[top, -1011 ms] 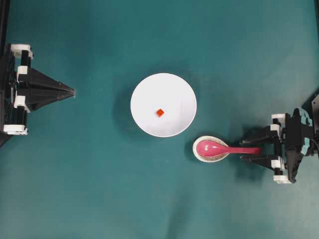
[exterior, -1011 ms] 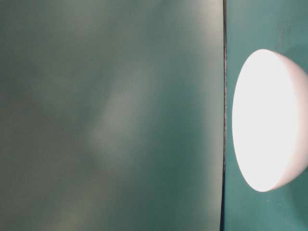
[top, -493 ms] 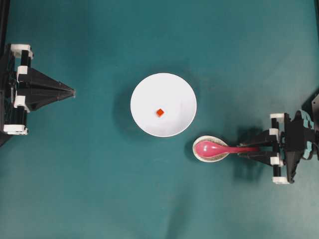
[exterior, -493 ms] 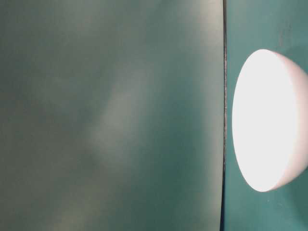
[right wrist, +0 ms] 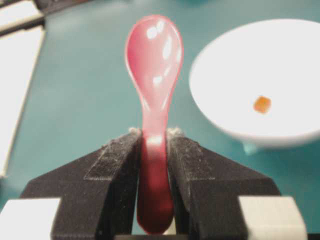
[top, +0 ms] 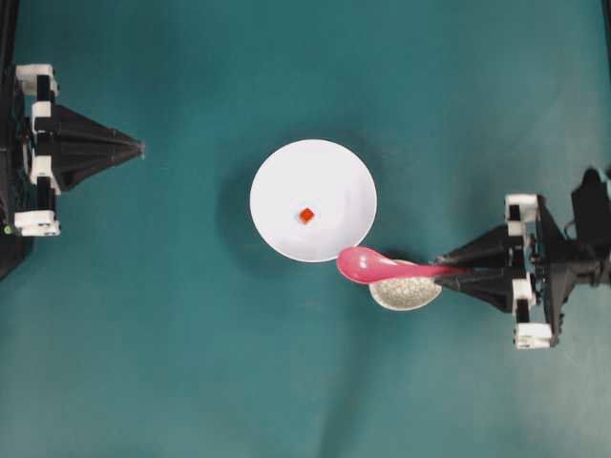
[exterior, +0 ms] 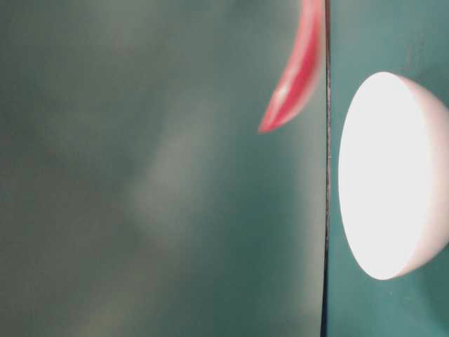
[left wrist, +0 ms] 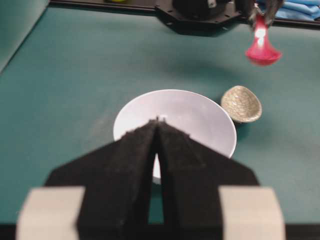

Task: Grip the spoon and scoop the red block from the bowl with right arm.
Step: 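Carry the spoon over the white bowl and lower its bowl inside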

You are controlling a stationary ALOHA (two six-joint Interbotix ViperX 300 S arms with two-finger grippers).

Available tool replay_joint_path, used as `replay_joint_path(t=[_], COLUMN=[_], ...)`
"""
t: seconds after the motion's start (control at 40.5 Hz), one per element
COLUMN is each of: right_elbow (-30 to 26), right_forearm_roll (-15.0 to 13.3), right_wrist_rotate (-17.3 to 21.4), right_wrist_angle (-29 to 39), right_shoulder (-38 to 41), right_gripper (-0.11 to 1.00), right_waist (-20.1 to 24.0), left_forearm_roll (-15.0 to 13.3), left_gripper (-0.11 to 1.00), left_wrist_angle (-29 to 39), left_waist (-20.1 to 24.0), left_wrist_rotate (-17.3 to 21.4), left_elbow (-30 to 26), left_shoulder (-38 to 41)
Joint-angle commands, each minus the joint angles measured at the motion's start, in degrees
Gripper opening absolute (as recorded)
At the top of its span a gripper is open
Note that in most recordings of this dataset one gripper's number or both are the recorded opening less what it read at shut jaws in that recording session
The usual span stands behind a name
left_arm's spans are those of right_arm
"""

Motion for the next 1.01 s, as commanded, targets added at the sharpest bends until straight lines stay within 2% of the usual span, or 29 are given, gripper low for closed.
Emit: replay_joint_path(t=[0.0,0.099,0.271,0.395,0.518,0.592,0.666,0.863,0.986], right_elbow=[-4.31,-9.14,-20.65,-28.04,-34.19,-38.58,-41.48,-45.62,-45.79], right_forearm_roll=[-0.09,0.0,-0.18,-0.79,-2.02,-4.22,-7.56,-20.39,-24.43], right_wrist_rotate=[-1.41,-1.49,-1.23,-1.14,-0.88,0.53,2.81,11.51,14.15], right_wrist_angle=[11.87,28.92,58.8,72.07,79.54,83.14,85.61,91.14,93.52], right_shoulder=[-5.1,-8.17,-6.59,-0.79,7.12,12.13,15.56,19.25,19.51], right_gripper=[0.24,0.24,0.24,0.24,0.24,0.24,0.24,0.24,0.24], right_waist=[-6.33,-15.82,-33.75,-40.43,-41.92,-41.92,-41.92,-41.92,-41.48], left_forearm_roll=[0.0,-0.09,0.0,0.0,-0.09,0.0,0.0,0.0,-0.09], left_gripper=[0.0,0.0,0.0,0.0,0.0,0.0,0.0,0.0,0.0], left_wrist_angle=[-0.53,-0.53,-0.18,-0.18,-0.18,-0.18,-0.18,0.0,0.79], left_waist=[0.35,0.35,0.35,0.35,0.35,0.35,0.35,0.35,0.35], left_wrist_rotate=[-0.09,-0.09,-0.09,-0.09,0.0,0.0,-0.09,0.0,0.09], left_elbow=[-0.79,-0.79,-0.79,-0.88,-0.88,-0.97,-1.05,-1.05,-1.05], left_shoulder=[0.26,0.26,0.35,0.35,0.26,0.18,0.0,-0.62,-0.7])
